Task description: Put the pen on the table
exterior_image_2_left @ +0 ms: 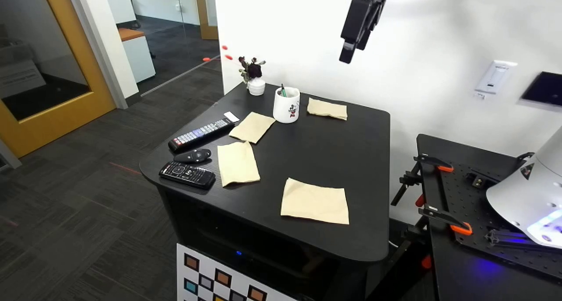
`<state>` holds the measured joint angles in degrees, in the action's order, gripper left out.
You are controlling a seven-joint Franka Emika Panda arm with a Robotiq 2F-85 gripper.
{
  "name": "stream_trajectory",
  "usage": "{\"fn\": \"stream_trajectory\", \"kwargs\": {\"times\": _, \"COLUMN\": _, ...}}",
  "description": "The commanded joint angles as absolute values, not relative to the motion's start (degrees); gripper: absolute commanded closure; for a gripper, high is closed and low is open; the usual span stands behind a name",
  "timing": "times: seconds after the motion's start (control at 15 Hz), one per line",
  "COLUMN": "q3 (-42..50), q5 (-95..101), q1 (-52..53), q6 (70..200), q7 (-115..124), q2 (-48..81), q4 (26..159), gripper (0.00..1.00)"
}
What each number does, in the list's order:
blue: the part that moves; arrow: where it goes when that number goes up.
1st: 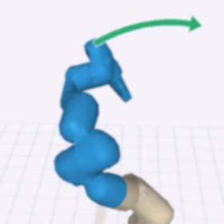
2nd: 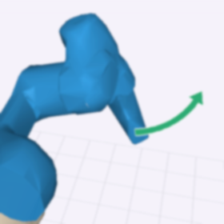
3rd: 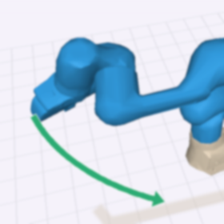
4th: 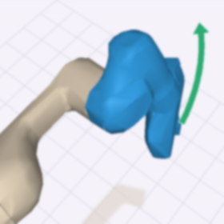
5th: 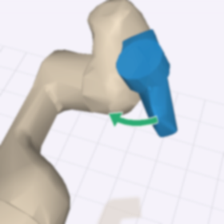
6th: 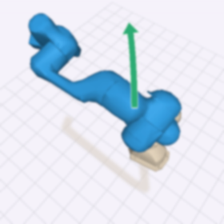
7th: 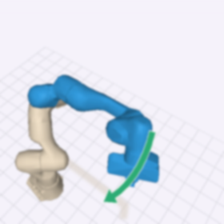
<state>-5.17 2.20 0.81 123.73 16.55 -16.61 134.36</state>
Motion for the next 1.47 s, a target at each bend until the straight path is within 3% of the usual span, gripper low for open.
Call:
{"fn": "stream_trajectory", "kwargs": {"times": 0.0, "q3": -4.2, "q5": 5.0, "q1": -2.8, "q6": 132.8, "q7": 23.0, "q2": -15.2, "q4": 135.3, "gripper": 0.00}}
{"fn": "stream_trajectory", "kwargs": {"times": 0.4, "q3": -5.1, "q5": 18.6, "q1": -8.6, "q6": 139.5, "q7": 38.8, "q2": -10.8, "q4": 134.6, "gripper": 0.00}}
{"fn": "stream_trajectory", "kwargs": {"times": 1.4, "q3": 0.1, "q5": 19.6, "q1": -8.8, "q6": 142.6, "q7": 40.7, "q2": -3.7, "q4": 132.0, "gripper": 0.00}}
